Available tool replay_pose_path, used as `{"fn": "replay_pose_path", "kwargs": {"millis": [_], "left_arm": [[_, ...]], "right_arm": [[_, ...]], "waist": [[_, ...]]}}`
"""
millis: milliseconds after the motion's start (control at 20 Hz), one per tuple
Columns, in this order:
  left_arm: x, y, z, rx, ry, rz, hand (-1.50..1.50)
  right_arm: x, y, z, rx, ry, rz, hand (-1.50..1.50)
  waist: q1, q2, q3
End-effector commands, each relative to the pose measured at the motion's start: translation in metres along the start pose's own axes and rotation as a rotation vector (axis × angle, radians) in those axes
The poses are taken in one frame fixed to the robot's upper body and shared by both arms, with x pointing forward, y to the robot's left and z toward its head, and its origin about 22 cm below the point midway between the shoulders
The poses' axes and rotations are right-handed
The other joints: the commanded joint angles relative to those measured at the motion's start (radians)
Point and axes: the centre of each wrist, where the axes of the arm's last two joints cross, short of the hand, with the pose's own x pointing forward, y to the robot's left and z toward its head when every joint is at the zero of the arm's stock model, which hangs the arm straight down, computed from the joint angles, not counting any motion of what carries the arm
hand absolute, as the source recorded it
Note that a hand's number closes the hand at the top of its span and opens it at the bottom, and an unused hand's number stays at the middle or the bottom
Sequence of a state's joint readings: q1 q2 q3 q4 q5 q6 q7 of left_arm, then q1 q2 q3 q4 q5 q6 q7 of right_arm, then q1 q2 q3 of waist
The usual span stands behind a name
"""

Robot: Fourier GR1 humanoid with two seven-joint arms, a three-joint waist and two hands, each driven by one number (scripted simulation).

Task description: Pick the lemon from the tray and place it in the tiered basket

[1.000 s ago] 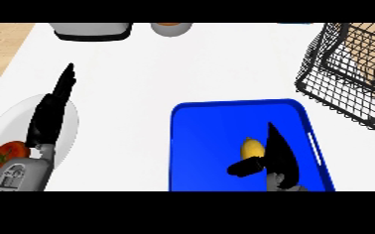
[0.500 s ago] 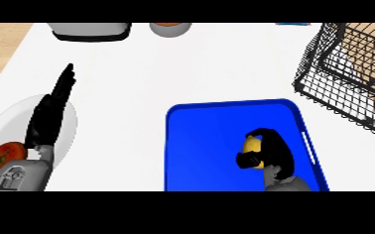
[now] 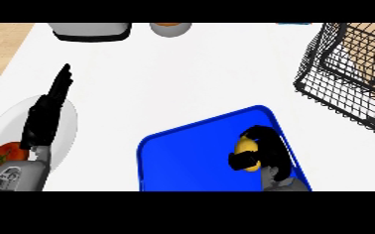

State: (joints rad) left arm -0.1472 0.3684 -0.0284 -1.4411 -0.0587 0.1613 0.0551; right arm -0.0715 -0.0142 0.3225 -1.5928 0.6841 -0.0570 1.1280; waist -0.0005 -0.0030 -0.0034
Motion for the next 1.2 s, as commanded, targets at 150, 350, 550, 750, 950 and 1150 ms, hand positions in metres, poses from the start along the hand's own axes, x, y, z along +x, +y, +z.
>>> {"fn": "replay_pose_path", "kwargs": {"millis": [150, 350, 550, 750, 950, 1150], "left_arm": [[0.002, 0.014, 0.0, -0.019, -0.008, -0.002, 0.0], [0.004, -0.019, 0.002, -0.052, -0.036, -0.007, 0.0], [0.003, -0.015, -0.001, -0.034, -0.027, -0.003, 0.0], [0.016, -0.012, -0.013, -0.015, -0.016, 0.002, 0.0], [0.009, -0.002, -0.007, -0.013, -0.002, 0.006, 0.0], [-0.004, -0.019, 0.004, -0.015, -0.004, 0.007, 0.0]], "right_arm": [[0.057, -0.01, 0.007, -0.201, -0.04, -0.096, 1.5], [0.13, -0.022, 0.002, -0.356, -0.225, 0.032, 1.5], [0.163, -0.051, 0.005, -0.523, -0.323, -0.121, 1.5], [0.193, -0.062, 0.025, -0.748, -0.416, -0.133, 1.5], [0.213, -0.108, 0.038, -0.867, -0.441, -0.169, 1.5], [0.227, -0.145, 0.045, -0.971, -0.374, -0.075, 1.5]], "waist": [[0.019, 0.005, 0.003], [0.073, 0.019, 0.003], [0.039, 0.011, 0.003], [0.024, 0.008, 0.003], [0.015, 0.004, 0.003], [0.009, 0.002, 0.003]]}}
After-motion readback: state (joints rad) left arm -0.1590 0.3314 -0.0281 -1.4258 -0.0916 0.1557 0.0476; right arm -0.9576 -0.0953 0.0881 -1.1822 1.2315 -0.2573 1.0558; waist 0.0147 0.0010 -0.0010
